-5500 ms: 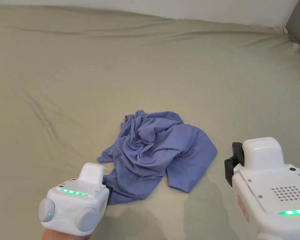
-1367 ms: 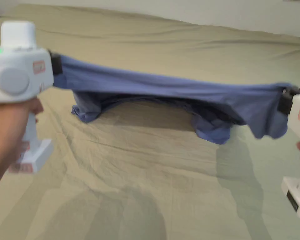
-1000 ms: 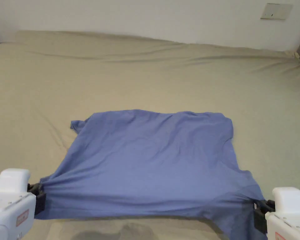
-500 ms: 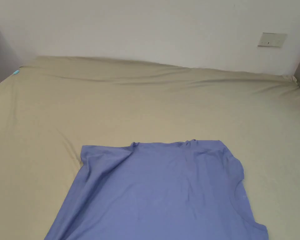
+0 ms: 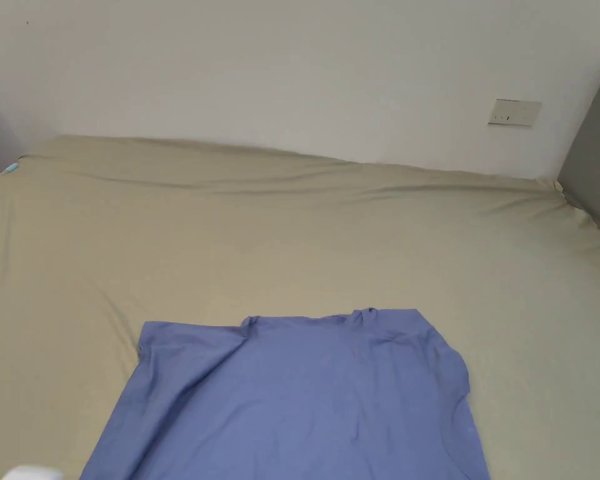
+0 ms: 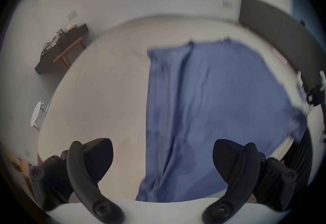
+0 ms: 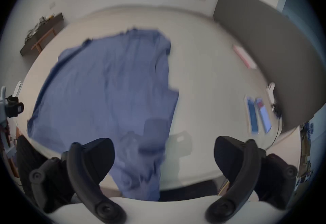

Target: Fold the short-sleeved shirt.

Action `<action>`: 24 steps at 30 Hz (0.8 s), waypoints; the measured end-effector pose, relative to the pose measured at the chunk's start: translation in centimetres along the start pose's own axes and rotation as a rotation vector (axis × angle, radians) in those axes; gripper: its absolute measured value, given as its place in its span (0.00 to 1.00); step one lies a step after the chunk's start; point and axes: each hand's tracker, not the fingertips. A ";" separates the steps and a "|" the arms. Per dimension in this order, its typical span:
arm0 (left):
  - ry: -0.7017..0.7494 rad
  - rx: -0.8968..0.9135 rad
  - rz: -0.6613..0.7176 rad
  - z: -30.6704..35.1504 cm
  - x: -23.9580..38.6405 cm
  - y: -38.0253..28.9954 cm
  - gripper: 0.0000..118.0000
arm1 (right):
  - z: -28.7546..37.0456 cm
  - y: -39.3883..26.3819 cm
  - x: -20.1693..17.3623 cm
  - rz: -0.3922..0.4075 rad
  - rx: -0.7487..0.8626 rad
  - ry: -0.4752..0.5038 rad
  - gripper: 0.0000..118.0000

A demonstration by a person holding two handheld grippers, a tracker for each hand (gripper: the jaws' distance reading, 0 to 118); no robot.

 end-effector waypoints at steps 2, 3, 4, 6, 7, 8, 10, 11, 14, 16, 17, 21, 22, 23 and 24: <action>0.001 0.130 0.027 1.1 0.2 3.4 0.96 | 0.9 3.2 -0.3 0.019 0.111 -0.005 0.95; 0.002 0.207 0.040 1.7 0.6 5.1 0.96 | 1.5 4.7 -0.7 0.027 0.174 0.004 0.96; 0.007 0.276 0.055 2.4 0.9 6.6 0.96 | 2.2 6.2 -1.1 0.032 0.230 0.007 0.95; 0.003 0.433 0.087 4.4 1.6 10.1 0.96 | 4.5 9.6 -2.9 0.044 0.367 0.020 0.96; -0.003 0.497 0.092 5.1 2.2 11.5 0.96 | 5.4 11.0 -3.7 0.052 0.425 0.026 0.96; 0.005 0.562 0.089 6.0 2.8 13.0 0.95 | 6.3 12.5 -4.5 0.065 0.482 0.032 0.96; 0.026 0.632 0.064 7.5 4.0 15.4 0.95 | 8.0 14.9 -6.2 0.089 0.577 0.031 0.96; 0.029 0.669 0.049 8.0 4.8 16.5 0.94 | 8.8 16.0 -7.2 0.099 0.620 0.025 0.95; 0.060 0.730 0.018 9.0 6.8 18.6 0.70 | 10.4 18.3 -9.5 0.124 0.720 0.036 0.79; 0.069 0.731 0.009 9.0 7.9 19.5 0.25 | 10.6 19.0 -11.0 0.131 0.752 0.033 0.49; 0.067 0.733 0.008 8.9 8.4 19.9 0.15 | 10.6 19.1 -11.7 0.133 0.758 0.041 0.33; 0.097 0.755 -0.033 7.2 10.1 20.4 0.01 | 9.3 19.5 -13.6 0.127 0.781 0.053 0.00; 0.099 0.751 -0.034 6.6 10.3 20.4 0.01 | 8.9 19.9 -13.8 0.130 0.785 0.049 0.00; 0.093 0.744 -0.039 6.0 10.4 20.6 0.01 | 8.5 20.0 -13.9 0.129 0.779 0.051 0.00; 0.081 0.725 -0.050 5.3 10.6 20.7 0.01 | 8.0 20.1 -14.1 0.124 0.774 0.054 0.00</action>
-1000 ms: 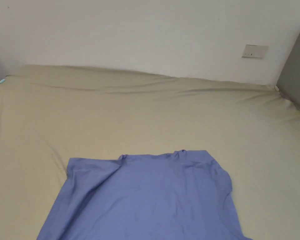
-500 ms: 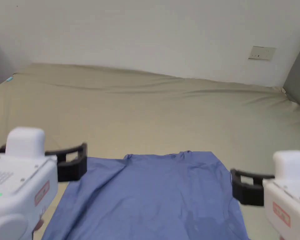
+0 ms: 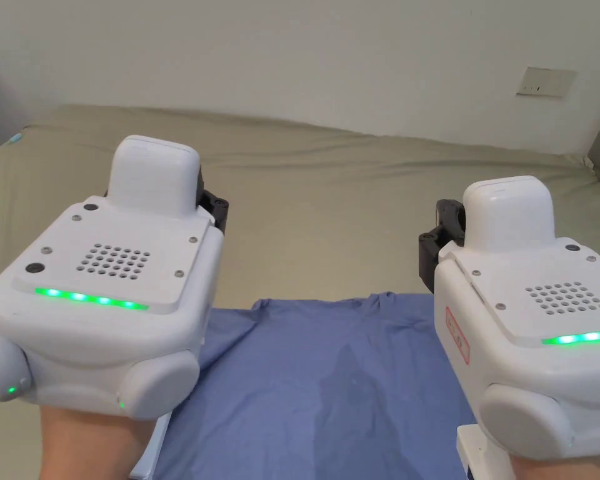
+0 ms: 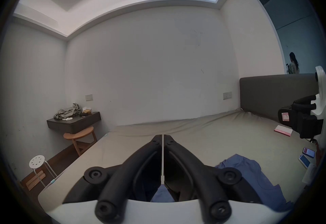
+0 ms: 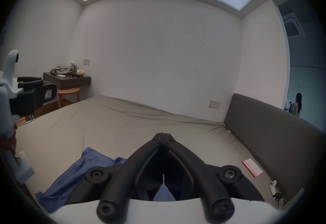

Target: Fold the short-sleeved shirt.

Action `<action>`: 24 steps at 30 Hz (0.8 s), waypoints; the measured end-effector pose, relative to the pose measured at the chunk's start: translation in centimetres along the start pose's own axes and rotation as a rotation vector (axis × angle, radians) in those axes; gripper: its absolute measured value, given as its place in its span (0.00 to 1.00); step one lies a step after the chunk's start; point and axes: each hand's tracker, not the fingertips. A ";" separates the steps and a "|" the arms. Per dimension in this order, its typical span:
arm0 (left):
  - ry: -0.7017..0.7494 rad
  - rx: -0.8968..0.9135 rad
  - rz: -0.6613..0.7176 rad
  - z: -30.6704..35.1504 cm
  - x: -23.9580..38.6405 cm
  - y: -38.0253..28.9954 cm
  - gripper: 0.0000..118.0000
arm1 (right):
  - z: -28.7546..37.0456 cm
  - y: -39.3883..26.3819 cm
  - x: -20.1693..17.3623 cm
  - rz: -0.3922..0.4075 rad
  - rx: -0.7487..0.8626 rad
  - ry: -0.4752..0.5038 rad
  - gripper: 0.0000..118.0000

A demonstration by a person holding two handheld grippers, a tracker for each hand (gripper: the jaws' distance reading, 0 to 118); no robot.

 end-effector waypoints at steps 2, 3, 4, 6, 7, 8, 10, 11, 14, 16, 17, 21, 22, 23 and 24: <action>-0.001 -0.018 -0.016 -1.2 0.4 -1.0 0.01 | -1.0 -0.7 -0.1 -0.008 -0.007 -0.013 0.00; -0.002 -0.025 -0.022 -1.8 0.5 -1.4 0.01 | -1.5 -1.1 -0.1 -0.001 -0.017 -0.018 0.00; -0.004 -0.037 -0.026 -2.4 0.6 -1.9 0.01 | -2.0 -1.5 -0.2 0.006 -0.025 -0.024 0.00; -0.024 -0.075 -0.014 -4.0 0.3 -3.3 0.01 | -3.3 -2.4 -0.1 0.023 -0.041 -0.031 0.00; -0.061 -0.114 0.005 -5.0 -0.1 -4.0 0.00 | -3.9 -2.8 -0.1 0.028 -0.054 -0.031 0.00; -0.095 -0.153 0.026 -6.3 -1.0 -5.1 0.00 | -4.5 -3.3 0.1 0.027 -0.065 -0.029 0.00; -0.095 -0.276 0.077 -9.1 -2.5 -8.0 0.00 | -5.7 -4.4 0.4 0.028 -0.094 -0.025 0.00; -0.078 -0.322 0.062 -10.7 -3.6 -9.6 0.00 | -6.3 -5.0 0.7 0.028 -0.108 -0.030 0.00; -0.029 -0.455 0.087 -15.3 -6.6 -15.2 0.01 | -8.2 -7.0 1.7 0.019 -0.163 -0.043 0.00; -0.022 -0.522 0.132 -18.2 -8.5 -18.0 0.25 | -9.4 -8.2 2.4 0.016 -0.199 -0.048 0.00; -0.014 -0.565 0.121 -19.8 -9.5 -19.2 0.53 | -9.9 -8.8 2.8 0.017 -0.215 -0.056 0.00; 0.034 -0.648 0.096 -24.6 -11.3 -22.9 1.00 | -11.6 -10.7 4.3 0.021 -0.262 -0.080 0.00; 0.041 -0.693 0.096 -25.7 -11.4 -23.7 1.00 | -12.0 -11.3 4.7 0.018 -0.272 -0.081 0.00; 0.050 -0.732 0.102 -26.6 -11.3 -24.5 1.00 | -12.5 -11.8 5.1 0.013 -0.293 -0.084 0.00; 0.060 -0.739 0.104 -27.4 -11.2 -25.3 1.00 | -13.0 -12.3 5.4 0.014 -0.317 -0.090 0.00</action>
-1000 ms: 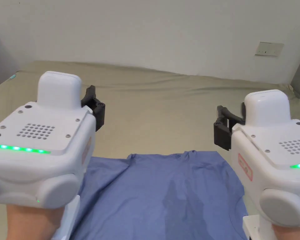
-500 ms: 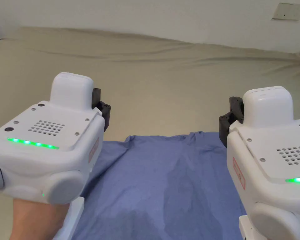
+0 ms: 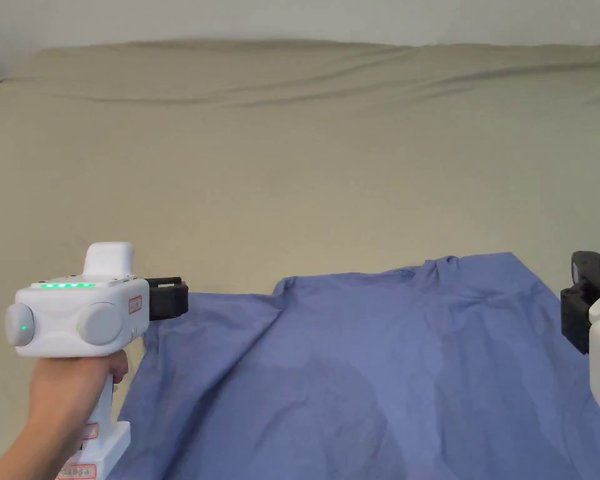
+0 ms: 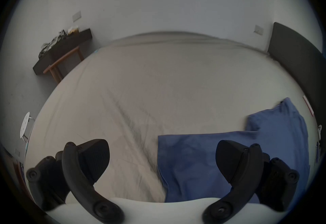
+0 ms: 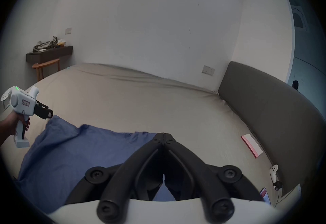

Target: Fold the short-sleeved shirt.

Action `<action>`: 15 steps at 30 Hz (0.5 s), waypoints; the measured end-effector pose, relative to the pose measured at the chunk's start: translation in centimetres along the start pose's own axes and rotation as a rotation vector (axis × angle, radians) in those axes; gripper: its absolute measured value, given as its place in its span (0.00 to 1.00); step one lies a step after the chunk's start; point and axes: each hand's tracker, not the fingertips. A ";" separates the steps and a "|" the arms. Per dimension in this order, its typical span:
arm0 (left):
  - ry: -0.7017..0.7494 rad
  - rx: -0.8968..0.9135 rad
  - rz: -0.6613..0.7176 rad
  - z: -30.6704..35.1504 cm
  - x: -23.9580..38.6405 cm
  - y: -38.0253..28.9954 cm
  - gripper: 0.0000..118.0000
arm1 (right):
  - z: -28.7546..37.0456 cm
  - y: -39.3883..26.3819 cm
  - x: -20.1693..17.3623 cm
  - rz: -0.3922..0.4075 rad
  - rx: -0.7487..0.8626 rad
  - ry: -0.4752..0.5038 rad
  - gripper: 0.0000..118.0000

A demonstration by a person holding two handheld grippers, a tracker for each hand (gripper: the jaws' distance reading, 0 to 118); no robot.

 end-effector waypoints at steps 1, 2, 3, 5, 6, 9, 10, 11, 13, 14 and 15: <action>-0.001 -0.018 0.007 -1.0 0.0 -0.1 1.00 | -0.4 -0.2 0.2 0.004 -0.013 -0.004 0.00; 0.015 -0.057 0.011 -2.1 0.1 -0.3 0.98 | -0.6 -0.6 0.5 0.009 -0.019 -0.010 0.00; 0.031 -0.085 0.010 -2.5 0.4 -0.6 0.90 | -0.7 -0.8 0.7 0.017 -0.025 -0.017 0.00; 0.007 -0.121 -0.011 -3.7 0.8 -1.0 0.72 | -1.1 -1.1 1.2 0.017 -0.041 -0.017 0.00; -0.027 -0.119 -0.021 -3.9 1.2 -1.3 0.72 | -1.3 -1.3 1.5 0.014 -0.053 -0.011 0.00; -0.041 -0.091 -0.020 -2.5 3.0 -1.4 0.59 | -3.1 -2.4 2.4 -0.010 -0.118 -0.005 0.00; -0.056 -0.078 -0.043 -2.1 3.8 -1.5 0.41 | -3.4 -2.7 2.7 -0.022 -0.127 -0.008 0.00; -0.051 -0.059 -0.109 -1.2 3.5 -1.4 0.20 | -3.8 -2.9 2.9 -0.031 -0.140 -0.006 0.00; 0.028 -0.013 -0.202 -0.4 5.2 -1.7 0.00 | -4.5 -3.0 3.3 -0.032 -0.149 -0.009 0.00; 0.024 0.010 -0.202 0.3 5.4 -1.7 0.00 | -4.7 -3.0 3.4 -0.024 -0.153 -0.013 0.00; -0.007 0.032 -0.151 -0.5 3.1 -1.0 0.00 | -5.0 -2.8 3.5 -0.014 -0.156 -0.013 0.00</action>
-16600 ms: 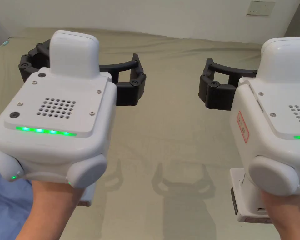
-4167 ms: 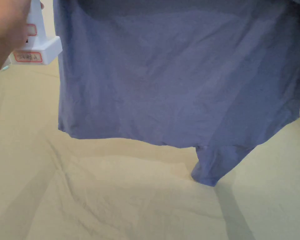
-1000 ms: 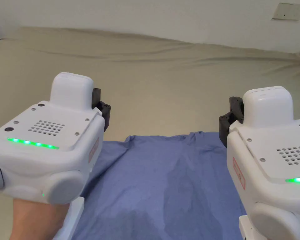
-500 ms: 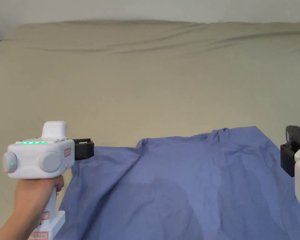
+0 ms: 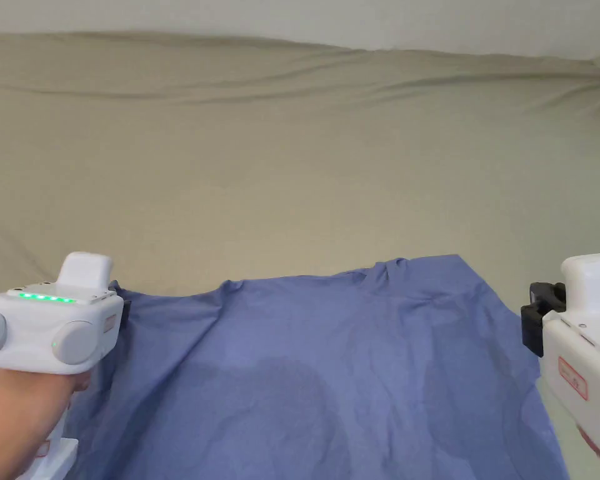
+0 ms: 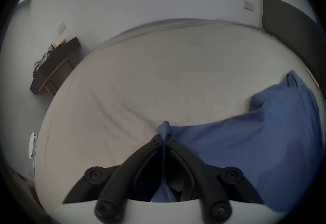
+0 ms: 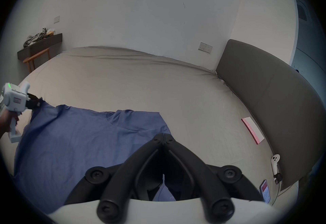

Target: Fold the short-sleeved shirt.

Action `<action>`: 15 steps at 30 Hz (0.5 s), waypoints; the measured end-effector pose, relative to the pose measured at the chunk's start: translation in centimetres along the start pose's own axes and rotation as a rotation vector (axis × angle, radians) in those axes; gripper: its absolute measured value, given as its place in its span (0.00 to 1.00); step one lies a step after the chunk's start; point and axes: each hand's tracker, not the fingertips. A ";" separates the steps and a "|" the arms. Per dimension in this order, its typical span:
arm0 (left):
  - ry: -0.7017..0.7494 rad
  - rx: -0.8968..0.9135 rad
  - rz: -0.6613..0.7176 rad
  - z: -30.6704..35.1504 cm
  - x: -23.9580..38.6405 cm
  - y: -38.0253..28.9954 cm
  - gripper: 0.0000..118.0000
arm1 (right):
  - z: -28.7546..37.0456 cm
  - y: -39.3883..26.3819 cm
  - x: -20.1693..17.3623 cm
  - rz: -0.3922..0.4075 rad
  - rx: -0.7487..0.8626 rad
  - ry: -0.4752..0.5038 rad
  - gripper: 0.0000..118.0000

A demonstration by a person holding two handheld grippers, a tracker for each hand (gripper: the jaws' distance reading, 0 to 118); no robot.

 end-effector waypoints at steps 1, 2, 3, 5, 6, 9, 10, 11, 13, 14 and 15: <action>0.000 0.024 0.032 0.5 -0.7 0.3 0.00 | -0.3 0.2 0.2 0.006 -0.002 0.006 0.00; 0.010 0.050 0.037 1.6 -1.1 0.6 0.00 | -0.9 0.6 0.5 0.009 -0.006 0.015 0.00; 0.024 0.091 0.030 2.6 -1.4 0.8 0.00 | -1.4 0.9 0.6 0.011 -0.008 0.021 0.00; 0.027 0.150 0.010 7.3 -1.1 2.2 0.00 | -3.4 1.6 1.1 0.012 -0.029 0.037 0.02; 0.042 0.179 -0.004 8.6 -1.3 2.5 0.00 | -4.8 1.9 1.3 0.002 -0.058 0.068 0.15; 0.057 0.225 -0.019 11.9 -1.1 2.9 0.00 | -10.3 2.0 2.0 -0.044 -0.209 0.125 0.91; 0.062 0.235 -0.021 12.7 -1.1 2.8 0.00 | -12.2 1.7 2.1 -0.036 -0.265 0.125 0.99; 0.060 0.243 -0.026 13.6 -1.1 2.7 0.00 | -14.5 1.1 2.5 -0.028 -0.275 0.112 0.97; 0.061 0.243 -0.027 13.5 -1.6 2.4 0.00 | -18.0 0.1 2.5 -0.011 -0.323 0.054 0.96; 0.055 0.237 -0.029 13.7 -1.7 2.3 0.00 | -19.8 -0.3 2.6 -0.006 -0.361 0.033 0.96; 0.050 0.229 -0.031 13.7 -1.7 2.0 0.00 | -19.0 -0.7 2.5 -0.019 -0.379 0.036 0.96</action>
